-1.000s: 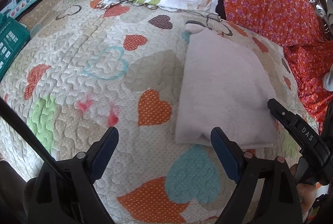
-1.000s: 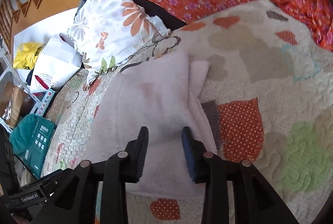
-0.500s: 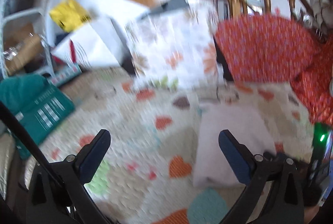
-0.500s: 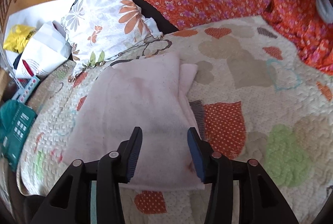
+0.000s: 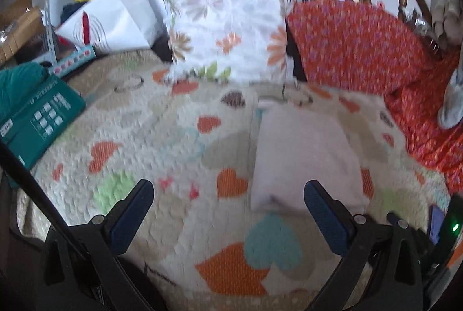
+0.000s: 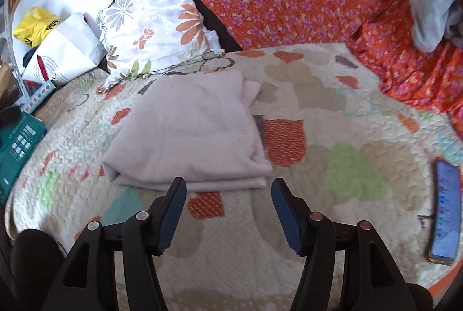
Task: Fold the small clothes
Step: 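Open the right gripper and withdraw from the folded cardigan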
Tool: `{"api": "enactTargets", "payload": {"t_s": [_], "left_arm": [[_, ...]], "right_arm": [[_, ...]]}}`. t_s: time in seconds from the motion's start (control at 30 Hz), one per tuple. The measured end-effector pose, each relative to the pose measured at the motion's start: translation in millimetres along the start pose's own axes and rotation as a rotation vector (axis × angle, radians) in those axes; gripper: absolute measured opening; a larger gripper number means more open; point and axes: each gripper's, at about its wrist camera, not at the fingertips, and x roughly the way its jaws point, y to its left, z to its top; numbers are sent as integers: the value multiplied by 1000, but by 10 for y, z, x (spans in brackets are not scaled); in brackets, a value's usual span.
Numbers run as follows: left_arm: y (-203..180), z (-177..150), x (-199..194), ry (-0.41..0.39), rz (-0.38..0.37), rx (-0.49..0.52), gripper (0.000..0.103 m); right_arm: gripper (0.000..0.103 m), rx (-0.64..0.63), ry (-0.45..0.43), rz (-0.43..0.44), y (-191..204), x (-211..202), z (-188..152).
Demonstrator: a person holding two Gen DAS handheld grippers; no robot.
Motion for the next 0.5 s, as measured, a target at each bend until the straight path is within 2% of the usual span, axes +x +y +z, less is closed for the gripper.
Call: {"api": "enactTargets", "payload": {"t_s": [0.13, 0.37, 0.5], "left_arm": [[-10, -204, 151, 86, -1, -3, 103], [30, -247, 276, 137, 79, 18, 103], [32, -272, 326, 151, 99, 26, 103]], "right_arm": [[70, 13, 6, -36, -54, -21, -41], [71, 51, 54, -79, -161, 111, -78], [71, 45, 60, -104, -160, 151, -86]]}}
